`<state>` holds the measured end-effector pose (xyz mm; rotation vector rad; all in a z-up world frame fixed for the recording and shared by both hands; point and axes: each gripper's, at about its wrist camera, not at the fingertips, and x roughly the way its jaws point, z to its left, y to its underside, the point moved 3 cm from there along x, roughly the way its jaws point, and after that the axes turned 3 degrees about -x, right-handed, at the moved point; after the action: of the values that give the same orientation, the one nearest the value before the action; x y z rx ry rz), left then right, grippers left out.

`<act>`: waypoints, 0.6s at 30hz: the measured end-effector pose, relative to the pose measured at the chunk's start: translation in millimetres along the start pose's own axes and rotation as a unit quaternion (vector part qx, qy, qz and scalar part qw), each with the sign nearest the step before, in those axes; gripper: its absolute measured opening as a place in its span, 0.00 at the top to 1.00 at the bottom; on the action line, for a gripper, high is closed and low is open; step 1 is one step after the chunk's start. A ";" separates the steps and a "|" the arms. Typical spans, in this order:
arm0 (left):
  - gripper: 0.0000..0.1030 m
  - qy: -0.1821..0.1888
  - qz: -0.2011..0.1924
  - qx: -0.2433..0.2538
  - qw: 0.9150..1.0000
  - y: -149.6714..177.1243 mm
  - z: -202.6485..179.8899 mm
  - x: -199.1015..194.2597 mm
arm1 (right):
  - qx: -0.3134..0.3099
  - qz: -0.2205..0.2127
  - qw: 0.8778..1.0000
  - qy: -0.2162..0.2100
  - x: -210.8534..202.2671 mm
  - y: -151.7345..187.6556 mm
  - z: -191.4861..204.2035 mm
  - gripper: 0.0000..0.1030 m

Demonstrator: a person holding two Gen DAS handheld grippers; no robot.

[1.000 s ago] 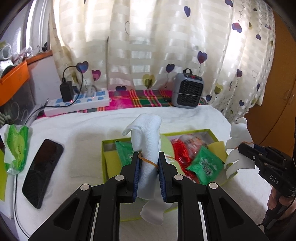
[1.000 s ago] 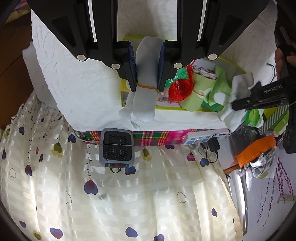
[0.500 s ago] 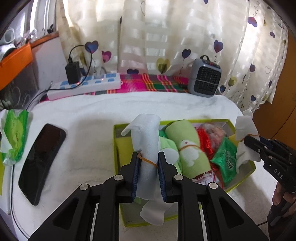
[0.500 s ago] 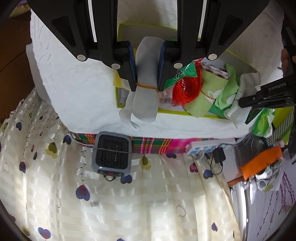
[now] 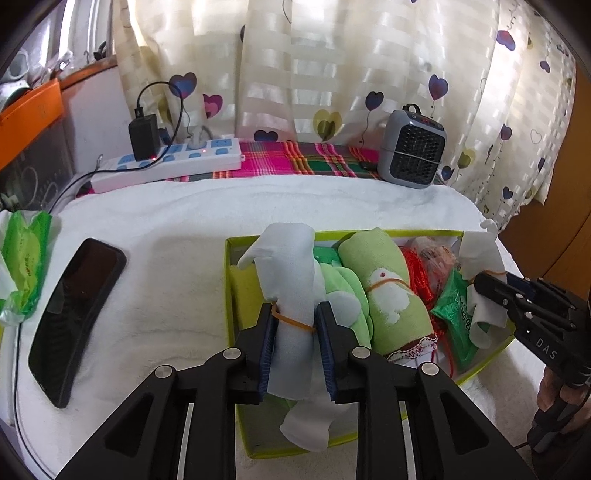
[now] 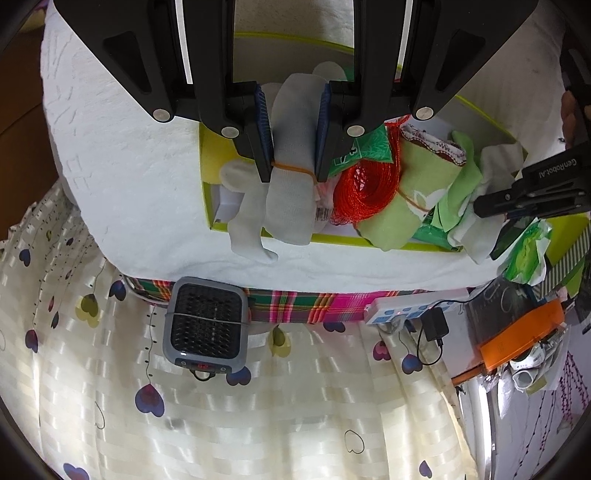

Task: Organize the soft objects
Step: 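Lower the gloves into the box and open both grippers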

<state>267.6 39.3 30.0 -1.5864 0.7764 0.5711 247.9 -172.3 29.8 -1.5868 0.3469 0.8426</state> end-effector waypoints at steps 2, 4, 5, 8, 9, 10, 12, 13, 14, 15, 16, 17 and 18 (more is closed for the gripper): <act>0.77 0.004 -0.001 -0.004 1.000 0.2 -1.0 1.1 | -0.003 0.002 1.000 -0.004 1.8 0.8 1.7 0.77; 0.77 0.005 -0.001 -0.004 1.000 0.7 -3.0 2.9 | -0.007 0.000 1.000 -0.003 2.8 1.2 4.8 0.76; 0.77 0.004 -0.002 -0.002 1.000 1.1 -4.5 3.2 | -0.009 0.000 1.000 -0.007 3.3 1.2 6.4 0.75; 0.77 0.001 -0.005 0.008 1.000 2.7 -7.4 3.3 | -0.011 -0.002 1.000 -0.009 3.7 1.5 8.7 0.74; 0.76 0.003 -0.005 0.006 1.000 2.6 -7.1 3.7 | -0.011 -0.002 1.000 -0.009 4.1 1.7 8.8 0.73; 0.76 0.004 -0.005 0.004 1.000 3.3 -6.2 4.0 | -0.009 -0.002 1.000 -0.009 4.0 1.6 8.8 0.72; 0.71 0.009 -0.003 -0.004 1.000 3.8 -4.6 4.3 | -0.005 -0.002 1.000 -0.012 3.7 1.9 8.4 0.70; 0.68 0.011 -0.002 -0.006 1.000 4.0 -4.4 4.8 | -0.003 -0.002 1.000 -0.014 3.6 2.3 8.0 0.67; 0.63 0.011 0.003 -0.007 1.000 4.7 -4.7 5.8 | -0.002 -0.002 1.000 -0.015 3.7 3.1 7.9 0.66; 0.62 0.007 0.005 -0.003 1.000 5.7 -6.0 6.9 | 0.000 0.000 1.000 -0.015 4.3 4.0 7.8 0.63; 0.62 0.004 0.004 0.002 1.000 7.0 -7.2 6.3 | 0.000 0.002 1.000 -0.015 4.7 4.6 7.7 0.61; 0.62 0.001 0.000 0.004 1.000 8.1 -8.0 5.0 | 0.002 0.003 1.000 -0.017 5.2 5.3 7.7 0.60; 0.61 0.000 -0.002 0.004 1.000 8.6 -8.6 4.0 | 0.004 0.004 1.000 -0.020 5.4 6.2 7.7 0.59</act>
<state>263.2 29.7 22.7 -1.5802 0.7745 0.5661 245.1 -165.0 21.7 -1.5591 0.3282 0.8772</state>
